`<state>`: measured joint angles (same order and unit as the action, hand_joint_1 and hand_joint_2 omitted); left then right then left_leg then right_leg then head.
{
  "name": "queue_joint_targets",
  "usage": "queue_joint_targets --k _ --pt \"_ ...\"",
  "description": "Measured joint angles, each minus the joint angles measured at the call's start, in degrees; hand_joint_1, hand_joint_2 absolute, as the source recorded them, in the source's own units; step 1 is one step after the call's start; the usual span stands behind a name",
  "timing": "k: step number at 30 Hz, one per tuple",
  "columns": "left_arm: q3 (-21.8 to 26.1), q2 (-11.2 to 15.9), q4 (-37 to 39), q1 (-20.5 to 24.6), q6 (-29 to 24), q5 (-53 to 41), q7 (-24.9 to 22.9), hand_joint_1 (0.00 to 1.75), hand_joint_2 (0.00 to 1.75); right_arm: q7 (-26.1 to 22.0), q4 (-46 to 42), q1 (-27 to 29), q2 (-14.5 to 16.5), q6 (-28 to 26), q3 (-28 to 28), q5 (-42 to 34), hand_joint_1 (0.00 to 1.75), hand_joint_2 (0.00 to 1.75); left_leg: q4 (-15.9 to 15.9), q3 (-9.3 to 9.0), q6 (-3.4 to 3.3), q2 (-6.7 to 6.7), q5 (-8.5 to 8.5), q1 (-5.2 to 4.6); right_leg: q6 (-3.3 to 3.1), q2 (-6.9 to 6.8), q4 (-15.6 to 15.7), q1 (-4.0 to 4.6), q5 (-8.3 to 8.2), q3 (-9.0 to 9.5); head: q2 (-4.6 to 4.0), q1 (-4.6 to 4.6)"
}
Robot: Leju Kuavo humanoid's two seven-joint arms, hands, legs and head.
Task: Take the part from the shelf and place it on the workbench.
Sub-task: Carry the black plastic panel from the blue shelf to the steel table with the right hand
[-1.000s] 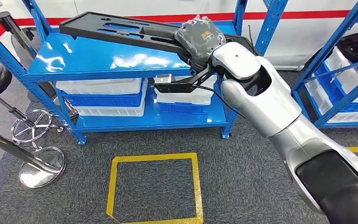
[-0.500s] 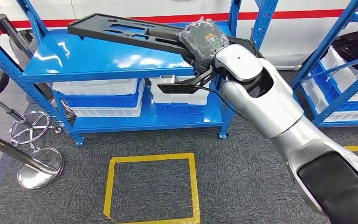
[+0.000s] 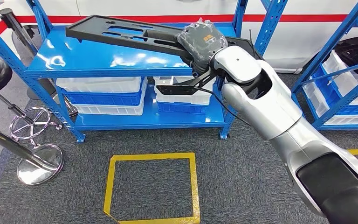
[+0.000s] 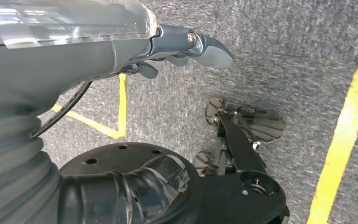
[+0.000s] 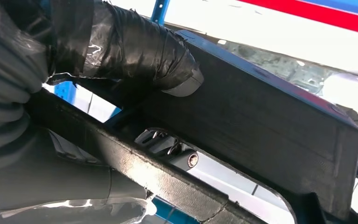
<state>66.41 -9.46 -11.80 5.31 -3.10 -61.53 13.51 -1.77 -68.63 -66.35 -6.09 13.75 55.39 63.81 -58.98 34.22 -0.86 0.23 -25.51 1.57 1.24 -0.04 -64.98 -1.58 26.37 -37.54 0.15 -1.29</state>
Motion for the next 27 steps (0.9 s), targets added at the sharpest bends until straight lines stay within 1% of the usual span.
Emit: queue_joint_targets --k 1,2,3,6,9,13,16,17,21,27 --pt "0.0 0.0 0.0 0.0 0.0 -0.1 0.1 0.0 1.75 0.0 0.0 0.0 -0.1 -0.1 0.0 0.0 1.75 1.75 -0.2 0.24 0.33 -0.05 -0.06 -0.09 -0.15 0.03 2.4 0.07 -0.65 1.02 0.0 -0.03" --pt "0.0 0.0 0.0 0.0 0.0 -0.2 0.1 0.0 1.75 0.0 0.0 0.1 -0.1 -0.1 0.0 0.0 1.75 1.75 -0.4 0.5 0.52 -0.08 -0.18 -0.22 -0.31 0.1 3.7 0.1 -0.7 1.42 0.0 -0.06" --pt "0.0 0.0 0.0 0.0 0.0 -0.2 0.1 0.0 1.75 0.0 0.0 0.2 -0.2 -0.2 0.0 0.1 1.75 1.75 -0.6 0.73 0.41 -0.11 -0.11 -0.34 -0.46 0.18 4.0 0.19 -0.63 1.44 0.0 -0.08" --pt "0.0 0.0 0.0 0.0 0.0 -0.2 0.2 0.0 1.75 0.1 0.1 0.3 -0.4 -0.2 0.0 0.2 1.75 1.75 -0.3 0.79 -0.2 -0.11 0.22 -0.31 -0.73 0.37 4.2 0.19 -0.72 1.26 0.0 -0.08" --pt "0.0 0.0 0.0 0.0 0.2 0.0 0.7 0.0 1.75 0.2 0.2 0.3 -0.4 -0.3 0.0 0.3 1.75 1.75 0.2 0.58 -0.07 -0.05 0.48 -0.3 -1.05 0.45 4.2 0.25 -0.78 1.16 0.0 -0.09" --pt "0.0 0.0 0.0 0.1 0.8 0.2 1.3 0.0 1.75 0.1 0.2 0.3 -0.5 -0.3 0.0 0.4 1.75 1.75 0.6 0.51 0.34 -0.06 0.72 -0.24 -1.25 0.38 4.2 0.22 -0.88 1.12 0.0 -0.09" --pt "0.1 0.1 0.0 0.0 0.8 0.2 1.3 0.0 1.75 0.1 0.2 0.4 -0.5 -0.3 0.0 0.6 1.75 1.75 0.2 0.83 0.22 -0.08 0.62 -0.38 -1.19 0.32 4.3 -0.13 -1.08 1.04 0.0 -0.1" --pt "0.1 0.1 0.0 0.0 0.8 0.2 1.3 0.0 1.75 0.1 0.3 0.4 -0.5 -0.3 0.0 0.6 1.75 1.75 0.3 0.79 0.11 -0.09 0.71 -0.48 -1.16 0.31 4.3 -0.06 -1.08 1.05 0.0 -0.1" --pt "0.3 0.1 0.0 0.0 0.9 0.2 1.2 0.0 1.75 0.0 0.3 0.4 -0.5 -0.6 0.0 0.8 1.75 1.75 1.1 0.56 2.29 -0.1 1.13 -0.46 -1.81 0.21 4.6 0.35 -1.29 1.13 0.0 -0.06" --pt "0.5 0.1 0.0 0.0 1.0 -0.2 1.2 0.0 1.75 0.0 0.3 0.4 -0.6 -0.6 0.0 1.0 1.75 1.75 0.7 1.0 2.03 -0.16 1.14 -0.49 -1.33 0.17 4.9 0.33 -1.58 1.13 0.0 -0.06"
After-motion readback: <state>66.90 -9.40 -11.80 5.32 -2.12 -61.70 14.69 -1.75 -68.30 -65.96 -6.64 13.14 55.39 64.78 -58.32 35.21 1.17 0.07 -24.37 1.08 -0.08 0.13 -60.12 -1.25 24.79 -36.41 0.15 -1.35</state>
